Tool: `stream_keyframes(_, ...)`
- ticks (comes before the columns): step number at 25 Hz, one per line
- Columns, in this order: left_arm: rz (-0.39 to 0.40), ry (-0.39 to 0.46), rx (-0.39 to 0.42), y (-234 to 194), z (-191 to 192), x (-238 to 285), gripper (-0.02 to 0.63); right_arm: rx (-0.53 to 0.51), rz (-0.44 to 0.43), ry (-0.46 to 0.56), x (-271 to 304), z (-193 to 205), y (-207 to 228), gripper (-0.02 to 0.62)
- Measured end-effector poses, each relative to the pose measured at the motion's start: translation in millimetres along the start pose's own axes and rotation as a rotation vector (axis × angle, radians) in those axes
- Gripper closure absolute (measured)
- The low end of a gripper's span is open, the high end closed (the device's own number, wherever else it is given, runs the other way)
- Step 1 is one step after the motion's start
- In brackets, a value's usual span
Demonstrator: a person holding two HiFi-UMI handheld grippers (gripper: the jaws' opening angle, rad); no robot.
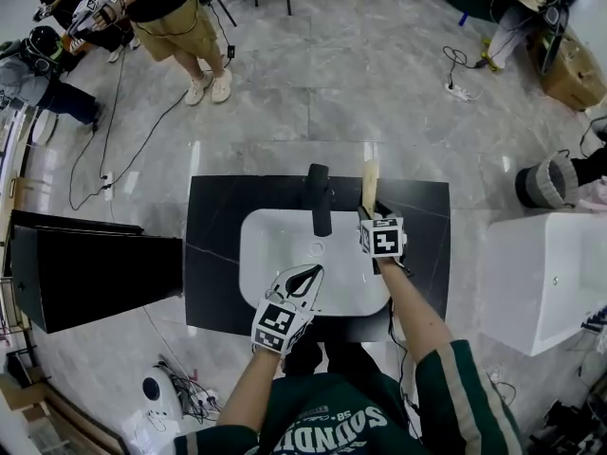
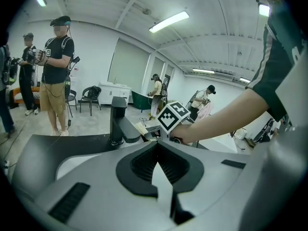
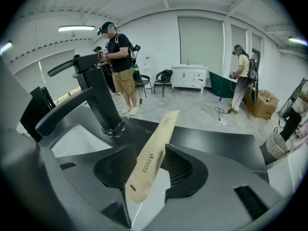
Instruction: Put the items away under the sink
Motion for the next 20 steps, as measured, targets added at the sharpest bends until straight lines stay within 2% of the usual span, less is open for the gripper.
stream_keyframes(8, -0.007, -0.003, -0.002, -3.0, 2.2, -2.6, 0.597, 0.032, 0.001, -0.045, 4.6, 8.9, 4.8, 0.448)
stream_keyframes(20, -0.012, 0.021, 0.001, -1.2, 1.6, -19.0, 0.597, 0.086, -0.004, 0.029, -18.2, 4.7, 2.5, 0.526)
Point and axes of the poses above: the fingertips, and each gripper's own axes: x forward along the fingers, y to its right, z out of its underside, the point moved 3 cm from there along -x, backward along the fingers, and after that the axes turned 10 degrees about x, right-handed, at the moved point
